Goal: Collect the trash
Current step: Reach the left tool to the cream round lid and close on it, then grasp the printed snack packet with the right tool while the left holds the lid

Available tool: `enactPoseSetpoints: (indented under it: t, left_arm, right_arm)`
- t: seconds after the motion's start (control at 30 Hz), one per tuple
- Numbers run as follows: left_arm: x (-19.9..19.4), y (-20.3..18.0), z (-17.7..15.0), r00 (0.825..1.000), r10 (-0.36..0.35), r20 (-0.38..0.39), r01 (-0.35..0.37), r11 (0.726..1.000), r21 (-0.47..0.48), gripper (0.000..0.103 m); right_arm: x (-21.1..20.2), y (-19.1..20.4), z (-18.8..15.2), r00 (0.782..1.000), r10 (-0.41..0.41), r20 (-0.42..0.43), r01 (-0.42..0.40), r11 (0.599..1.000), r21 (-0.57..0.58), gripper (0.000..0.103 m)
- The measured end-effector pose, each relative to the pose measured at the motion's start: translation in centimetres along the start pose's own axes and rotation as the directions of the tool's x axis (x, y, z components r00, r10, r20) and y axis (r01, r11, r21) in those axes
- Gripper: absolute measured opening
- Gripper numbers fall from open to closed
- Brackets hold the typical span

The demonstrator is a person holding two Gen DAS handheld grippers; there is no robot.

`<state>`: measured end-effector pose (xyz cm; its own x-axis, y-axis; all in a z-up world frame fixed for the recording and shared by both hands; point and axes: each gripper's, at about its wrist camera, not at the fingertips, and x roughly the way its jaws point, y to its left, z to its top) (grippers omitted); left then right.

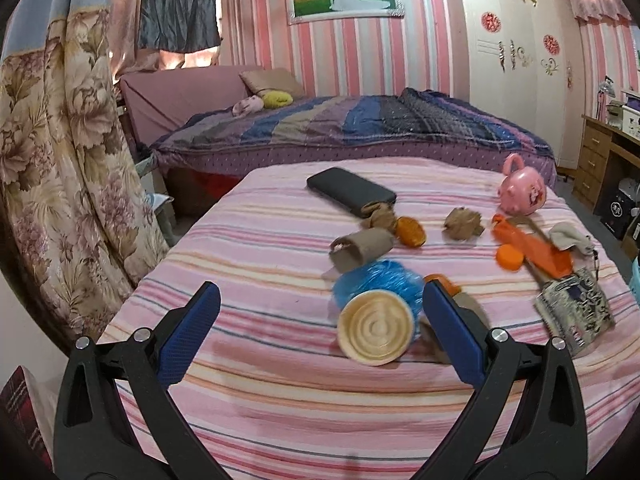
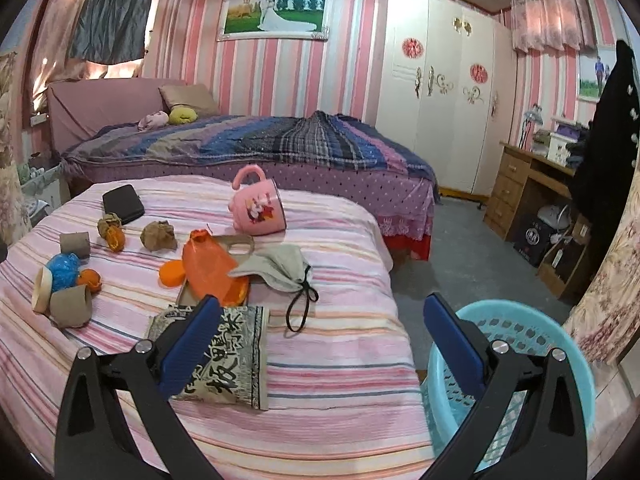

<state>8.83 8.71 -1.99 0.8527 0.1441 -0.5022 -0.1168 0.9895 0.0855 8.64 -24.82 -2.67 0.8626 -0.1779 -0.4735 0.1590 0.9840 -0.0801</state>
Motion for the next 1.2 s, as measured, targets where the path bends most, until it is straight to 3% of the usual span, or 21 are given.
enactPoseSetpoints:
  t: [0.23,0.43,0.6,0.7,0.77,0.9,1.07,1.2]
  left_arm:
    - [3.5,0.4,-1.3,0.993,-0.038,-0.108,0.036,0.999,-0.017,0.098]
    - [4.4,-1.1,-1.2,0.988,-0.104,-0.112,0.102,0.995,-0.021,0.098]
    - [7.1,-2.0,-1.7,0.969,-0.157,-0.192,0.151,0.987,-0.047,0.098]
    - [8.1,-1.0,-2.0,0.953,-0.201,-0.224,0.181,0.978,-0.108,0.097]
    - [8.4,-0.4,-2.1,0.94,-0.249,-0.235,0.215,0.963,-0.16,0.091]
    - [9.0,-0.9,-2.5,0.911,-0.313,-0.27,0.275,0.946,-0.169,0.065]
    - [7.7,-1.1,-2.2,0.925,-0.293,-0.242,0.268,0.954,-0.131,0.061]
    - [5.3,-1.2,-1.6,0.957,-0.223,-0.185,0.217,0.975,-0.055,0.061]
  right_arm:
    - [2.1,-0.3,-0.9,0.998,0.016,-0.053,-0.016,1.0,0.0,0.099]
    - [2.9,-0.3,-1.2,0.995,0.008,-0.096,-0.008,1.0,-0.005,0.099]
    - [3.2,-0.6,-1.3,0.994,0.01,-0.106,-0.009,1.0,0.011,0.099]
    - [3.2,-0.7,-1.4,0.994,0.005,-0.107,-0.004,1.0,0.015,0.099]
    - [3.2,-0.9,-1.4,0.994,0.002,-0.108,0.0,1.0,0.016,0.099]
    - [3.3,-1.0,-1.5,0.994,0.002,-0.111,0.0,1.0,0.025,0.099]
    - [3.3,-0.9,-1.5,0.994,0.009,-0.112,-0.006,1.0,0.024,0.099]
    - [3.3,-0.8,-1.5,0.994,0.016,-0.111,-0.014,1.0,0.021,0.099]
